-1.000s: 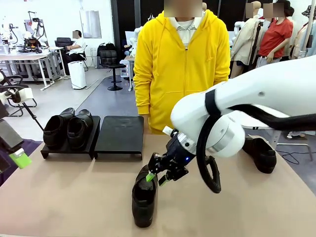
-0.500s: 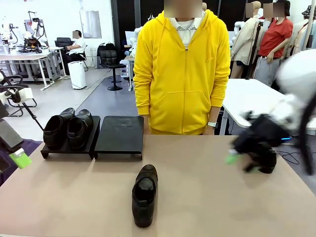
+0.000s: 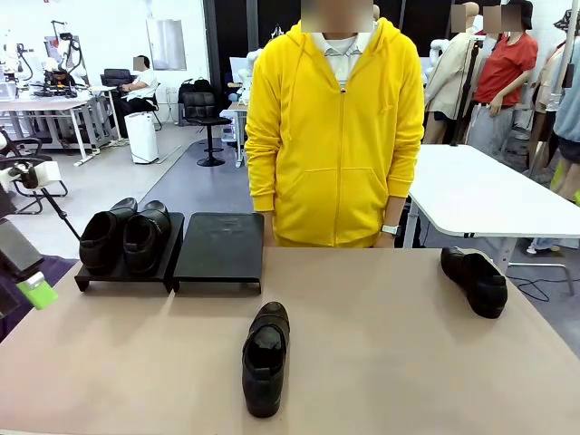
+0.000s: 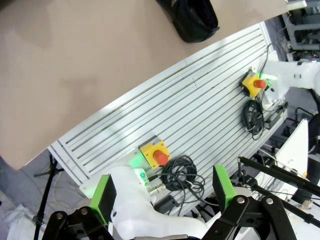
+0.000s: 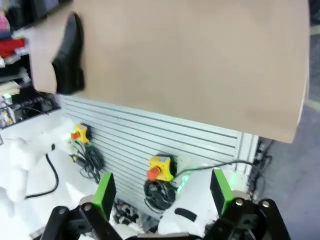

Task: Organize the shoes by placing them on the stand.
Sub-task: Pick up one Shoe and place it in the middle of the table, then place the Shoe from the middle of the table onto the Shoes Stand.

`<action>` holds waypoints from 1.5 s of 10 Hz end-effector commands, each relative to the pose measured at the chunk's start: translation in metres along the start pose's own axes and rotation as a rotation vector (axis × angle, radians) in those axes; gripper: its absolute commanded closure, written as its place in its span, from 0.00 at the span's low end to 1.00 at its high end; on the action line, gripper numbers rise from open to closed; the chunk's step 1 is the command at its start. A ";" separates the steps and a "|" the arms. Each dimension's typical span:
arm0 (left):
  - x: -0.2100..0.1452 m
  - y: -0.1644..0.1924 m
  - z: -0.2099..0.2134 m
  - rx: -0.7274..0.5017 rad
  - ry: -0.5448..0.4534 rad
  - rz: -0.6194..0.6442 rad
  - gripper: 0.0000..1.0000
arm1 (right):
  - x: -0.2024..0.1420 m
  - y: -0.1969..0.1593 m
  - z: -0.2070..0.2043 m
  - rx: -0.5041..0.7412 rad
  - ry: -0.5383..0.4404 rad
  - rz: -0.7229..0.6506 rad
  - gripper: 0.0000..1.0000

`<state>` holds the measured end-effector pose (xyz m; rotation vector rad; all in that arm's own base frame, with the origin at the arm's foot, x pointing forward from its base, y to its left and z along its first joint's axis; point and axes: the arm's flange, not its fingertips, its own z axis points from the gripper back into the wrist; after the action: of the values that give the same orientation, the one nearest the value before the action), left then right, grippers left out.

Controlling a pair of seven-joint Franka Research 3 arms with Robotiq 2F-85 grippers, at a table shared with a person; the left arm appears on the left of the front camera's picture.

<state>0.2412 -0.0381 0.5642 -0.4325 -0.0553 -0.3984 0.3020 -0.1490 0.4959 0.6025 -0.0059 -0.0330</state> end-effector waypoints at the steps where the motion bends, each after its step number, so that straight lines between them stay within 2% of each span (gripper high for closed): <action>1: 0.001 -0.001 0.002 -0.011 -0.010 0.010 0.00 | 0.002 0.013 -0.011 -0.041 0.043 0.037 0.00; 11: 0.000 0.000 0.000 0.000 0.000 0.000 0.00 | 0.002 0.013 -0.011 -0.041 0.043 0.037 0.00; 12: 0.010 -0.031 -0.013 0.060 0.019 0.157 0.00 | 0.002 0.013 -0.011 -0.041 0.043 0.037 0.00; 13: 0.037 -0.067 -0.041 0.098 0.062 0.248 0.00 | 0.002 0.013 -0.011 -0.041 0.043 0.037 0.00; 15: 0.101 -0.146 -0.112 0.219 0.101 0.288 0.00 | 0.002 0.013 -0.011 -0.041 0.043 0.037 0.00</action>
<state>0.2425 -0.1883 0.5349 -0.2652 0.0330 -0.1750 0.3079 -0.1305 0.4950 0.5727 0.0227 0.0062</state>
